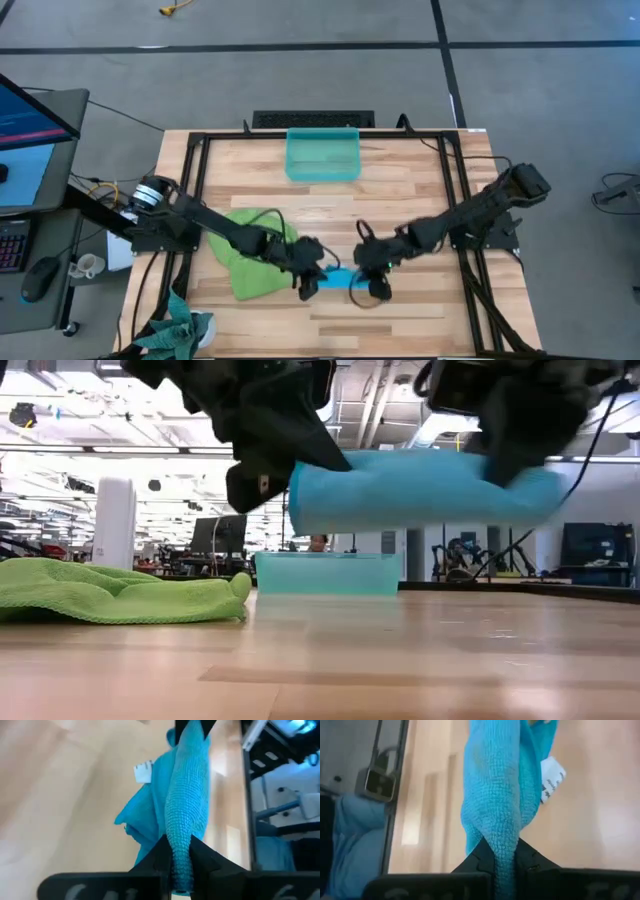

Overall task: Roll microfiber towels into tight, uniform cylinder then place into a basket
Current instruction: Put the blue microfiber cloth into the blue bin

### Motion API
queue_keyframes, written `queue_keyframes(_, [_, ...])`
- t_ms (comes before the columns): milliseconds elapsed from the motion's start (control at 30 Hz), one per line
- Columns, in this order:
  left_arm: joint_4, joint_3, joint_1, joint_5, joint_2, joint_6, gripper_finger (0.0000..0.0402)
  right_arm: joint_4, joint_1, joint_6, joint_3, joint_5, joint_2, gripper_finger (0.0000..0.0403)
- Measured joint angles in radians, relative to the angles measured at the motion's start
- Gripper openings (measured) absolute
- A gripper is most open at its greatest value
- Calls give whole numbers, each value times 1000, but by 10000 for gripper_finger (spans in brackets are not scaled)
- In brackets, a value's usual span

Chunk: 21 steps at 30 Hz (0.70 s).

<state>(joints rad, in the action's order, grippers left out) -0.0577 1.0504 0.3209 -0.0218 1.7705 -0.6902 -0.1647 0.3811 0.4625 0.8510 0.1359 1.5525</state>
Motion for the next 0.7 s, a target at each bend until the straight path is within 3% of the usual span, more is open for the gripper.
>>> queue_keyframes(233, [151,0,-157,9,-101,78,16,-127,-221,-128,13,31,-109,37])
queue_keyframes(700, [269,23,-531,192,-185,272,15,-236,-581,-442,166,129,-89,37])
